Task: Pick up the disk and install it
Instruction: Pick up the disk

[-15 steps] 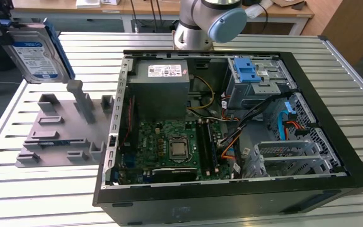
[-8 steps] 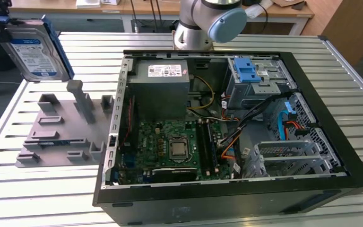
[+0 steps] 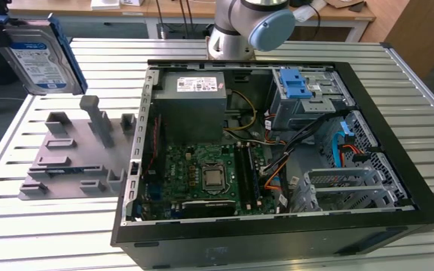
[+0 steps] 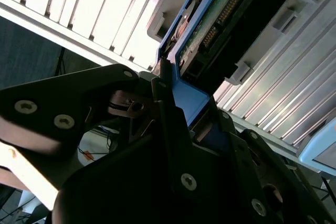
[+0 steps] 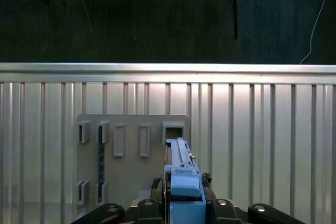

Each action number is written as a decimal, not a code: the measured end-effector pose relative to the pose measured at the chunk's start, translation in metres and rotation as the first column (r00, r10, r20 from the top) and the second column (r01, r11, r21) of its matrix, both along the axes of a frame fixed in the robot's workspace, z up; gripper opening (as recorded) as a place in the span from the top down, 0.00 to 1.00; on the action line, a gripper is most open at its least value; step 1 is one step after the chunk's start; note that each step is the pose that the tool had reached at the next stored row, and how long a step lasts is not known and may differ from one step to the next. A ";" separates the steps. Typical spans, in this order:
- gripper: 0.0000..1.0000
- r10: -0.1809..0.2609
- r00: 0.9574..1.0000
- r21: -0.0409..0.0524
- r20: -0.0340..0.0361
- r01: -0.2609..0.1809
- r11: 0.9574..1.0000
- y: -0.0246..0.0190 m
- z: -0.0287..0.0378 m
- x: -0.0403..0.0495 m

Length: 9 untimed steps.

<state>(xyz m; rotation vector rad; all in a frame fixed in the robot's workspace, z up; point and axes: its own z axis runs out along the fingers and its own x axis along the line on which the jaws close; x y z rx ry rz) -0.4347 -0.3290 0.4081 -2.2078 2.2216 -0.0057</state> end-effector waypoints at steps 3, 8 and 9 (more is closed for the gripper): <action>0.64 0.000 1.000 0.000 0.000 0.000 1.000 0.0000 0.0003 0.0015; 0.64 0.000 1.000 0.000 0.000 0.000 1.000 0.0000 0.0003 0.0019; 0.64 0.000 1.000 0.000 0.000 0.000 1.000 0.0000 0.0003 0.0019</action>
